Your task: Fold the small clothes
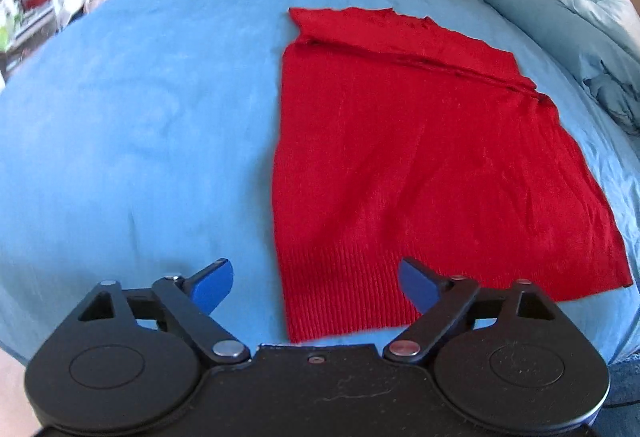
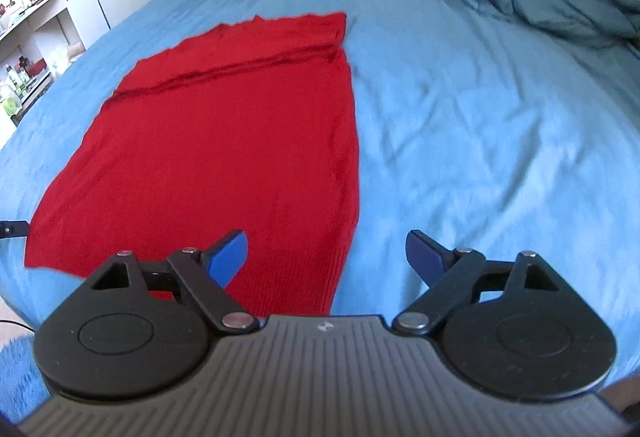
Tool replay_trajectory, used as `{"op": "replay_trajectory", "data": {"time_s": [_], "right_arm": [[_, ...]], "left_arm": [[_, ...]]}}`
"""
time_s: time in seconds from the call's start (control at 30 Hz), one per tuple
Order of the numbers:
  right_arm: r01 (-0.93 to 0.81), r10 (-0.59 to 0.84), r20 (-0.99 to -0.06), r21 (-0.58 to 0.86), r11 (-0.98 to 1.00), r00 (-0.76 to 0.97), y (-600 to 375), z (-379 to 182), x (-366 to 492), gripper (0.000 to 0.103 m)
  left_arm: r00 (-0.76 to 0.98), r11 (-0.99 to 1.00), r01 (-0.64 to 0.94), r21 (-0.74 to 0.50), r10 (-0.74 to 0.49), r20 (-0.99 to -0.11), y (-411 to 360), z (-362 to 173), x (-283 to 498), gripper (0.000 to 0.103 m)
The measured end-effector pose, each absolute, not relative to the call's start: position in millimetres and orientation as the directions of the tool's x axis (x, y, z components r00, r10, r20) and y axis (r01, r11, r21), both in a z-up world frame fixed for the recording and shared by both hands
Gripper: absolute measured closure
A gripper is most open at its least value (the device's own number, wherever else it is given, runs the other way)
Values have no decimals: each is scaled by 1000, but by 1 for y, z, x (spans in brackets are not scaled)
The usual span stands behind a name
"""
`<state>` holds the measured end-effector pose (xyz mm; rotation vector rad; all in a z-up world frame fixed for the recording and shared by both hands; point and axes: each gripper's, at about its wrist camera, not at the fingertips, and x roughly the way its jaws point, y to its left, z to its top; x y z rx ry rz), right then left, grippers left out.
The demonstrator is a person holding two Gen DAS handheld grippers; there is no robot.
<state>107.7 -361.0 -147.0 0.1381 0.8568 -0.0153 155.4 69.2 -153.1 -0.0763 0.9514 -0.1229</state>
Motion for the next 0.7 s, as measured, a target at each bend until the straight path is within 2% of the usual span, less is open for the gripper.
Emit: {"op": "replay_trajectory", "data": {"time_s": [0.13, 0.3, 0.4, 0.47, 0.57, 0.63, 0.7], "right_arm": [[70, 40, -782, 107, 992, 622, -355, -167, 102, 16], [94, 54, -802, 137, 986, 595, -353, -190, 107, 30], [102, 50, -805, 136, 985, 591, -349, -197, 110, 33], [104, 45, -802, 133, 986, 595, -346, -198, 112, 34], [92, 50, -802, 129, 987, 595, -342, -198, 115, 46], [86, 42, -804, 115, 990, 593, -338, -198, 117, 49], [89, 37, -804, 111, 990, 593, -335, -200, 119, 56]], "left_arm": [[565, 992, 76, -102, -127, -816, 65, -165, 148, 28], [577, 994, 67, -91, -113, -809, 64, -172, 144, 32], [587, 994, 69, -81, -106, -803, 64, -173, 143, 34], [590, 995, 67, -79, -103, -801, 65, -175, 143, 38], [593, 995, 65, -74, -99, -799, 65, -177, 143, 46], [593, 995, 67, -71, -97, -799, 64, -177, 143, 55], [593, 995, 76, -64, -97, -799, 63, -177, 144, 59]]}}
